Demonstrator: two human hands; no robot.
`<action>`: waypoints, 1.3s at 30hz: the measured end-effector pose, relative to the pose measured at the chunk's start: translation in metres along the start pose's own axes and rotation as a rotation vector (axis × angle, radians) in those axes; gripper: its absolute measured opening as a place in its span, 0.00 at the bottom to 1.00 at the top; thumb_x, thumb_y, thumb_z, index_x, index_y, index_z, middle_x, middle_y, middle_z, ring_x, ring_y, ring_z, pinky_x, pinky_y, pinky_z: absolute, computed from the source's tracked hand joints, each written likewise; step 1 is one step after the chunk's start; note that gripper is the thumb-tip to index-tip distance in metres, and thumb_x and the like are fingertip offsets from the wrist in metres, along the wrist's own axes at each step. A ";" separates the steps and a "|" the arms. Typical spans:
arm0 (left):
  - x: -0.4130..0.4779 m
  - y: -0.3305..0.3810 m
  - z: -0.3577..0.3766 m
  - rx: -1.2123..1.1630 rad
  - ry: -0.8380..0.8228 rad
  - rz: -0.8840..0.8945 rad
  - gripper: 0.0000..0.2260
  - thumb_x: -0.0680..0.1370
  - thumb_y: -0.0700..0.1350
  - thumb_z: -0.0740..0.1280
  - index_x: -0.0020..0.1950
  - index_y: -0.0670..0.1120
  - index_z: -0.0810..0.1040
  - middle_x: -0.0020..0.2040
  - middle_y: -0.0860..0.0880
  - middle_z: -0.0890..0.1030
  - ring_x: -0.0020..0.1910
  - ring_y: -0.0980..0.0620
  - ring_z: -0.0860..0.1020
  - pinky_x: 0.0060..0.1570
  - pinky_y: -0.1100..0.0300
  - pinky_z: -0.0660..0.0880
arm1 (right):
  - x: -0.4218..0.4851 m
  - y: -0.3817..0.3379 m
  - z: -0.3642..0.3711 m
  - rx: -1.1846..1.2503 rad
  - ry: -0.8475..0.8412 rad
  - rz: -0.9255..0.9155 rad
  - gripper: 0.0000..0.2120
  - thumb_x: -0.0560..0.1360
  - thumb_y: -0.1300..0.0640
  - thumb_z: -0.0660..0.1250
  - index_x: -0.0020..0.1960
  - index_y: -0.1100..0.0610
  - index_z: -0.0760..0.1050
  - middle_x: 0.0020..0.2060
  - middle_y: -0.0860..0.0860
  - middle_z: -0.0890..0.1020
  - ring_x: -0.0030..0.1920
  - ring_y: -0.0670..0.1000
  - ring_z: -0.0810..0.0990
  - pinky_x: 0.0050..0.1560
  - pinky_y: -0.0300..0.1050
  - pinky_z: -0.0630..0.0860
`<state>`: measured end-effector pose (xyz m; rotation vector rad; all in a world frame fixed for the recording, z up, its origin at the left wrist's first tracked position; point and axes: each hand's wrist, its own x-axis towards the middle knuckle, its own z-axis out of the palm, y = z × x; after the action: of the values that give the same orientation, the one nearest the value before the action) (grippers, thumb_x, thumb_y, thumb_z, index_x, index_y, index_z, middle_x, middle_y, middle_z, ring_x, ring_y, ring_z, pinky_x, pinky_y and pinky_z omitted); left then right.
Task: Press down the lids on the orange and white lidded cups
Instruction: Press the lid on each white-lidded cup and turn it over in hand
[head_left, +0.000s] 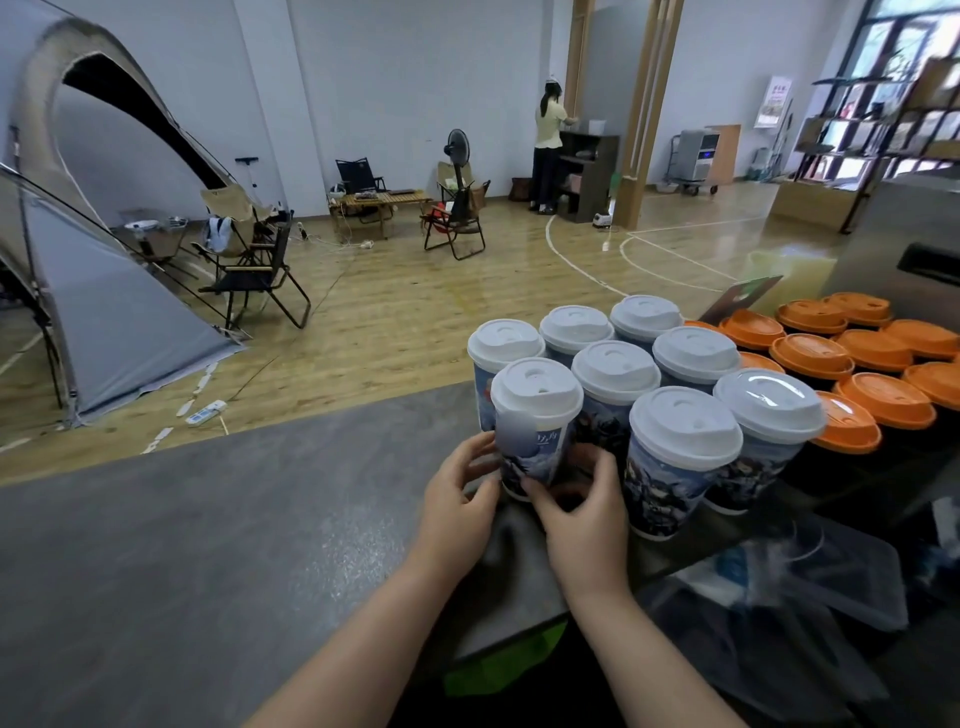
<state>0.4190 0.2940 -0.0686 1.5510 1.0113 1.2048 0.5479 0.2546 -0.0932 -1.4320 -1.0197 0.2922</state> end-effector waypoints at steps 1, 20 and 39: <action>0.000 -0.001 0.000 0.006 0.025 -0.006 0.22 0.77 0.27 0.60 0.64 0.46 0.77 0.59 0.50 0.82 0.55 0.60 0.81 0.56 0.59 0.79 | -0.002 -0.001 -0.001 -0.029 0.015 -0.004 0.23 0.65 0.55 0.82 0.51 0.49 0.71 0.46 0.47 0.81 0.41 0.47 0.81 0.44 0.46 0.78; -0.096 0.012 -0.312 0.276 0.038 -0.242 0.09 0.82 0.35 0.61 0.57 0.41 0.80 0.48 0.42 0.84 0.34 0.61 0.80 0.34 0.72 0.71 | -0.112 -0.118 0.144 0.025 -0.579 -0.103 0.18 0.79 0.58 0.69 0.33 0.62 0.70 0.28 0.60 0.73 0.30 0.52 0.70 0.36 0.54 0.71; -0.285 -0.019 -0.784 0.437 1.011 -0.258 0.11 0.76 0.34 0.70 0.57 0.42 0.77 0.59 0.41 0.75 0.54 0.47 0.76 0.59 0.50 0.74 | -0.427 -0.323 0.509 0.154 -1.046 -0.118 0.04 0.76 0.61 0.71 0.48 0.53 0.80 0.39 0.49 0.83 0.37 0.42 0.77 0.43 0.39 0.76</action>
<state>-0.4038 0.1576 -0.0616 0.9954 2.1651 1.6779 -0.1898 0.2306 -0.0640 -1.0350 -1.8524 1.0735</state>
